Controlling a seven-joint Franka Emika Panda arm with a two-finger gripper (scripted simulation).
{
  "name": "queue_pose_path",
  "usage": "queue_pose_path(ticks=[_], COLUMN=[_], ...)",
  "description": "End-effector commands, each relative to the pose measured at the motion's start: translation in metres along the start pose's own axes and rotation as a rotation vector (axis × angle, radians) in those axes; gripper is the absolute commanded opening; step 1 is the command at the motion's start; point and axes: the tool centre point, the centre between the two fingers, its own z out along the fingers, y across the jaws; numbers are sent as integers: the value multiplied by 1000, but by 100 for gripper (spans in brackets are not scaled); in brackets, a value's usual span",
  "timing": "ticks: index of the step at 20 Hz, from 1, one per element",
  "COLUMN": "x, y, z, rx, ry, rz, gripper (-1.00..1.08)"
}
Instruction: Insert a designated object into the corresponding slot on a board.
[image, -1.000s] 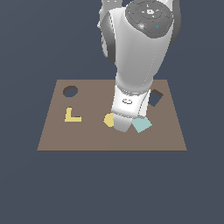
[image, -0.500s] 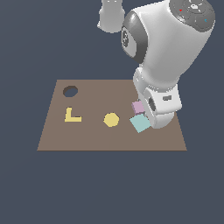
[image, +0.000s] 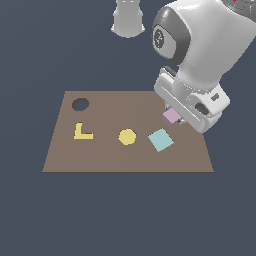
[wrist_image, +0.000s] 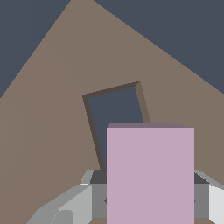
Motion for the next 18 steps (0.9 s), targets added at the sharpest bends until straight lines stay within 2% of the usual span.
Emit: queue_pose_path(ticks=[1,9,18], x=[8,25,27], y=[-2,-9,-11], z=[-1,-1,1], rx=[0,0,1], ry=[0,0,0], rz=[-74,-216,-239], gripper=[-100,-100,-100])
